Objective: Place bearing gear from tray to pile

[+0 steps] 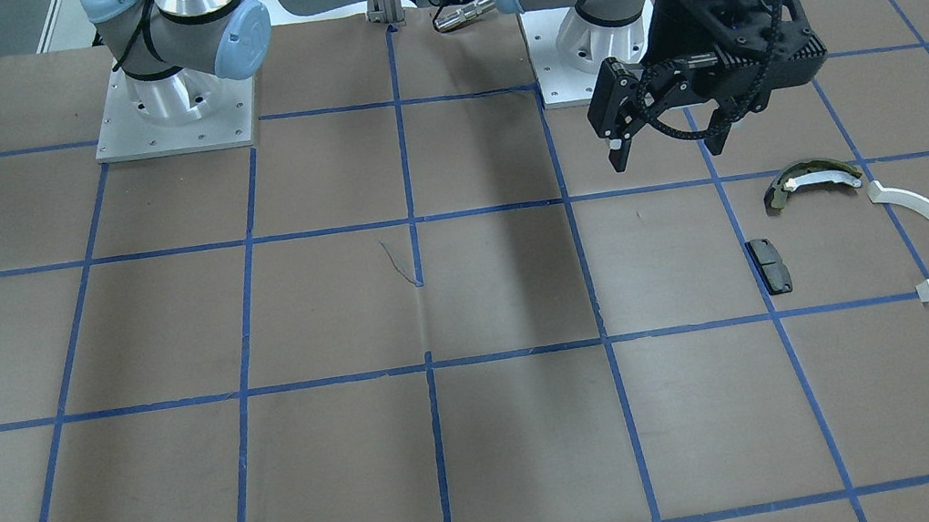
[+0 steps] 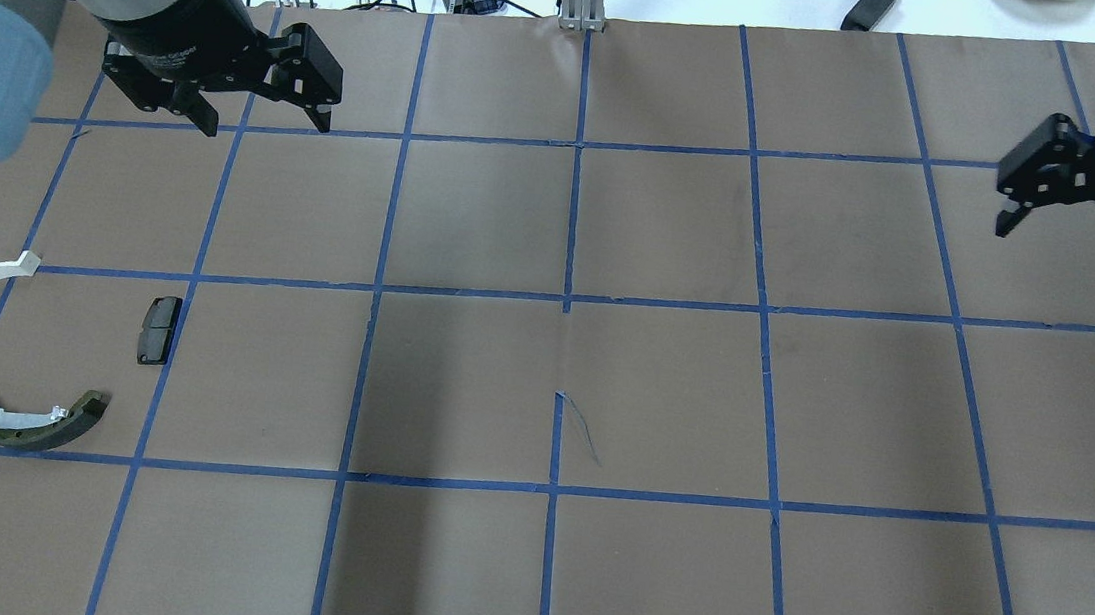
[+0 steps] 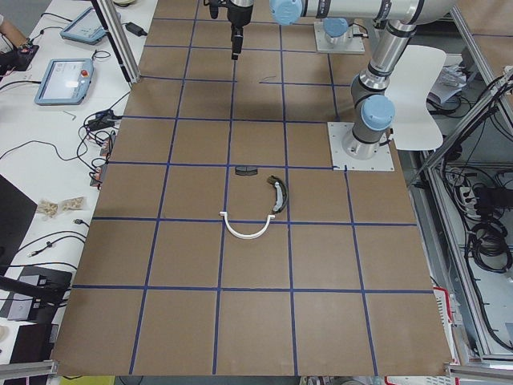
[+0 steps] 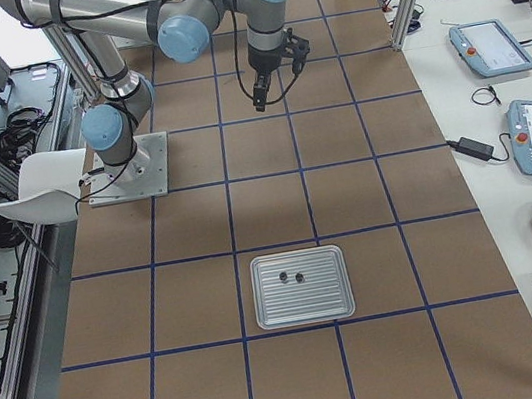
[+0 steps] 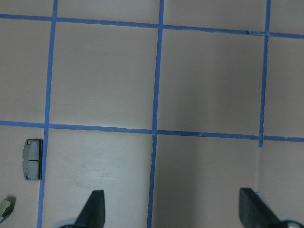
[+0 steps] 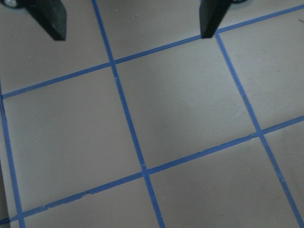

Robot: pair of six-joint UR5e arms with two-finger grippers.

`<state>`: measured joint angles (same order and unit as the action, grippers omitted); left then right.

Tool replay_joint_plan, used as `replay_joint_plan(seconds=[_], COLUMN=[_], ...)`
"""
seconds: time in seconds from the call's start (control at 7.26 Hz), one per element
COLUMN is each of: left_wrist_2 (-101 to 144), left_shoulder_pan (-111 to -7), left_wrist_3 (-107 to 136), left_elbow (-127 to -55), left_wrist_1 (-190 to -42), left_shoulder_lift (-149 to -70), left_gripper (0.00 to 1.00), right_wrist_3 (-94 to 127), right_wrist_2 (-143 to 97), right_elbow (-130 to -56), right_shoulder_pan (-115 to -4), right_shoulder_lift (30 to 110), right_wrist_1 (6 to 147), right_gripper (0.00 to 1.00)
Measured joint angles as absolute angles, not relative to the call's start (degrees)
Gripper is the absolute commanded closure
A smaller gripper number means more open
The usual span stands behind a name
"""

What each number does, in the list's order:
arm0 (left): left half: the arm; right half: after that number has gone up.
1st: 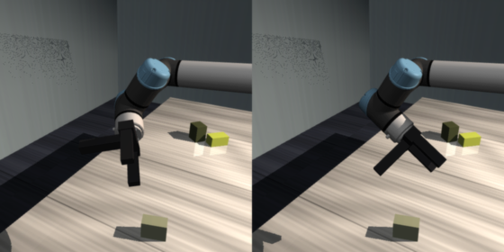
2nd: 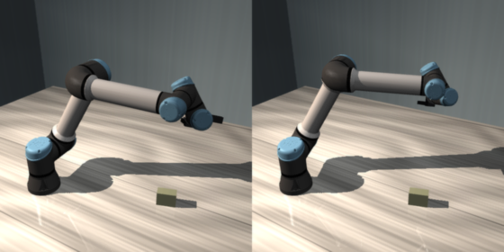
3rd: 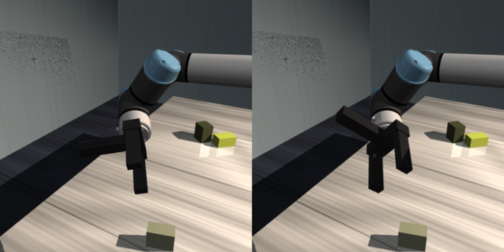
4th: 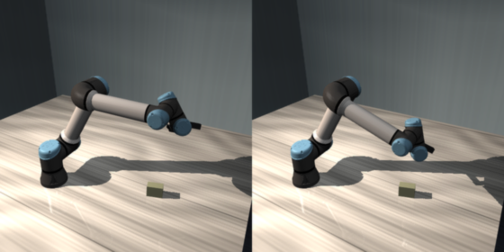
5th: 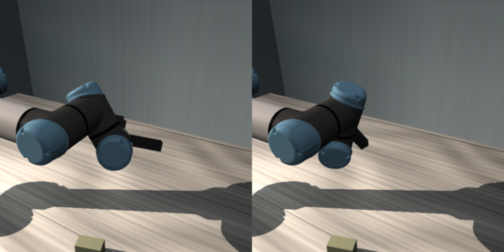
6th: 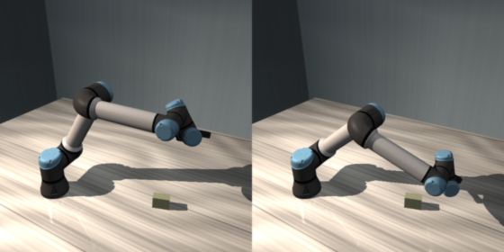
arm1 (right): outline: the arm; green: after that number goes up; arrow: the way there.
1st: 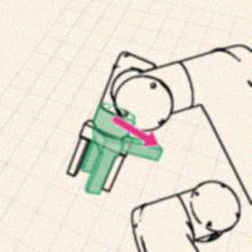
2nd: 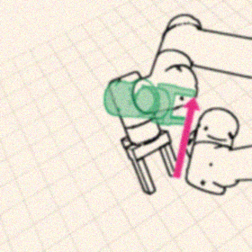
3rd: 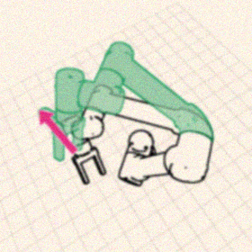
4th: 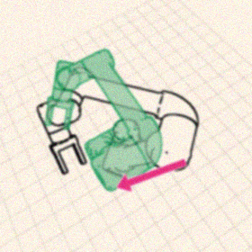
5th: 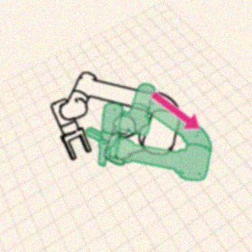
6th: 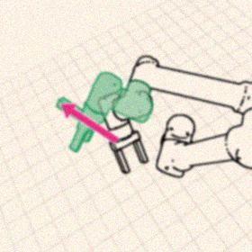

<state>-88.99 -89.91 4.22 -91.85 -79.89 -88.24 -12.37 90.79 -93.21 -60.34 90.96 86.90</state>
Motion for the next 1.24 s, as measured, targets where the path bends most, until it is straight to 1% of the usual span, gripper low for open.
replay_joint_plan(seconds=[0.28, 0.55, 1.1, 1.24], left_wrist_2=[-89.0, -88.9, -89.0, -89.0], left_shoulder_pan=[-89.9, -89.9, -89.9, -89.9], left_wrist_3=[4.2, 4.2, 4.1, 4.1], left_elbow=[-91.8, -91.8, -91.8, -91.8], left_wrist_1=[-79.9, -79.9, -79.9, -79.9], left_shoulder_lift=[-88.2, -88.2, -88.2, -88.2], left_gripper=[0.0, 0.0, 0.0, 0.0], right_wrist_3=[-24.4, -32.0, -40.9, -41.6], right_wrist_2=[91.3, 92.6, 94.8, 94.8], right_elbow=[-92.9, -92.8, -92.8, -92.8], right_shoulder_pan=[-51.4, -44.9, -37.2, -36.7], right_shoulder_lift=[87.0, 83.1, 71.6, 68.4], right_wrist_1=[90.7, 96.0, 111.0, 114.8], right_gripper=[0.0, 0.0, 0.0, 0.04])
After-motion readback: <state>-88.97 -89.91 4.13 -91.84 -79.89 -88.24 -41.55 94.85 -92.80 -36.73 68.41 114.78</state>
